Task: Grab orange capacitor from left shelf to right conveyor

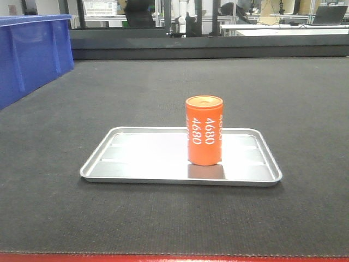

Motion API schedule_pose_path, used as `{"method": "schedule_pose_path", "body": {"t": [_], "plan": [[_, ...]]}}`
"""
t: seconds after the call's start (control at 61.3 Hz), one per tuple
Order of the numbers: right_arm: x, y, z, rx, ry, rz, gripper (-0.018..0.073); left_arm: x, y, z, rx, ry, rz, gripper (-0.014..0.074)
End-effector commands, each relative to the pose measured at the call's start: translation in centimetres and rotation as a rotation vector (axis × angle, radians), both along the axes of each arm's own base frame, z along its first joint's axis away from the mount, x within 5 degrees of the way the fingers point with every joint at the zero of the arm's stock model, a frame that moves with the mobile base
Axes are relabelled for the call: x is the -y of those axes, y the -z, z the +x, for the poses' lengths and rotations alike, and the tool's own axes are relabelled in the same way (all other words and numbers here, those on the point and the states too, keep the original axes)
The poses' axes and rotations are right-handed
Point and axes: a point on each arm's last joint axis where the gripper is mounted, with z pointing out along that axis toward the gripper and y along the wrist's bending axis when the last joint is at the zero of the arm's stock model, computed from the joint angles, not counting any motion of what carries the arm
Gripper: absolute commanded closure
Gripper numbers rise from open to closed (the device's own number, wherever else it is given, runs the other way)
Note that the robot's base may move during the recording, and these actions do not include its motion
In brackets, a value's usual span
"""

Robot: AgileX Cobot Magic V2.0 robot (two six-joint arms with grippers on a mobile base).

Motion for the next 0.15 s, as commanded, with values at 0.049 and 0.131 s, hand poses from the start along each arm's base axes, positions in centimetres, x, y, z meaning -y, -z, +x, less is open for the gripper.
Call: {"method": "schedule_pose_path", "body": {"t": [0.049, 0.131], "plan": [[0.03, -0.91, -0.32, 0.114, 0.010, -0.025, 0.0510, 0.01, -1.02, -0.04, 0.087, 0.003, -0.014, 0.0701], [0.03, -0.91, -0.32, 0.114, 0.010, -0.025, 0.0510, 0.01, -1.02, -0.04, 0.087, 0.003, -0.014, 0.0701]]}}
